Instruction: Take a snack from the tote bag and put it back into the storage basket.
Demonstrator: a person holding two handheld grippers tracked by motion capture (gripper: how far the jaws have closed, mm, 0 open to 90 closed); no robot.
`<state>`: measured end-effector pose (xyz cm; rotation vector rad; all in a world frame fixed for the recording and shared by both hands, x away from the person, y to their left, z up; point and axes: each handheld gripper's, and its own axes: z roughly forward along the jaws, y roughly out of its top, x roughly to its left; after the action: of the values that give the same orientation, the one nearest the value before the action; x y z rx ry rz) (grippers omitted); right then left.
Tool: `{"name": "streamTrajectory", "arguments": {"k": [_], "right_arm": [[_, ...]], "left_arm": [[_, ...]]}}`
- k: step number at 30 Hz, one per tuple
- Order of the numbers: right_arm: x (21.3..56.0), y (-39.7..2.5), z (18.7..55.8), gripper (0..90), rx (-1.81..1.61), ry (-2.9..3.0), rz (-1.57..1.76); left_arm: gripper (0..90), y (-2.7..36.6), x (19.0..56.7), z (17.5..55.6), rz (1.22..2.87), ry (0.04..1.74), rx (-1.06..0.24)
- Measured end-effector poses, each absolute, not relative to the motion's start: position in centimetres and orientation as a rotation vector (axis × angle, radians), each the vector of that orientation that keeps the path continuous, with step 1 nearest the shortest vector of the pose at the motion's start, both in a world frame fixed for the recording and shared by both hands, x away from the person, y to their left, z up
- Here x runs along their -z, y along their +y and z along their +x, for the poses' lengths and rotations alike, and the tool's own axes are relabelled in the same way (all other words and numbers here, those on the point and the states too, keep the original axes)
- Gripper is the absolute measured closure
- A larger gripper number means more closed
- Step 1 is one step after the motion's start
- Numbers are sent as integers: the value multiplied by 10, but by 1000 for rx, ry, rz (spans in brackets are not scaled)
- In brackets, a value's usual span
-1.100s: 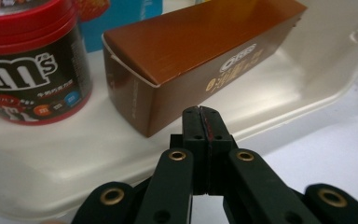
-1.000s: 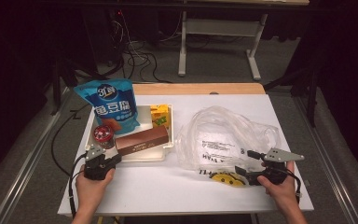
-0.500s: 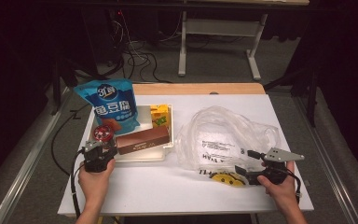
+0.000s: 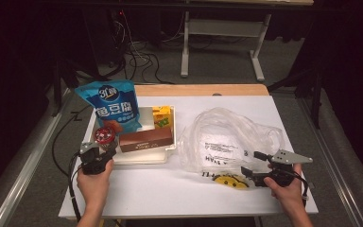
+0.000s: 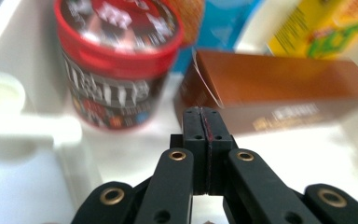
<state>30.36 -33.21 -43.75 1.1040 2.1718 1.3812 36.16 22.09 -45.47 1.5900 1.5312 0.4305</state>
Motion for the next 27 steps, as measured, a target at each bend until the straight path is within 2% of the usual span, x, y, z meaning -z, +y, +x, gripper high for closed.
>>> {"name": "streamTrajectory", "arguments": {"k": [4,15,27], "right_arm": [[437,-332,303,156,-1378,2170,1111],[441,-331,306,154,-1334,2150,1160],[440,-332,304,155,-1329,2142,1160]], "left_arm": [[900,212,458,362,1676,1484,-404],[900,201,471,389,1664,1487,-398],[900,211,468,383,1628,1522,-424]]}}
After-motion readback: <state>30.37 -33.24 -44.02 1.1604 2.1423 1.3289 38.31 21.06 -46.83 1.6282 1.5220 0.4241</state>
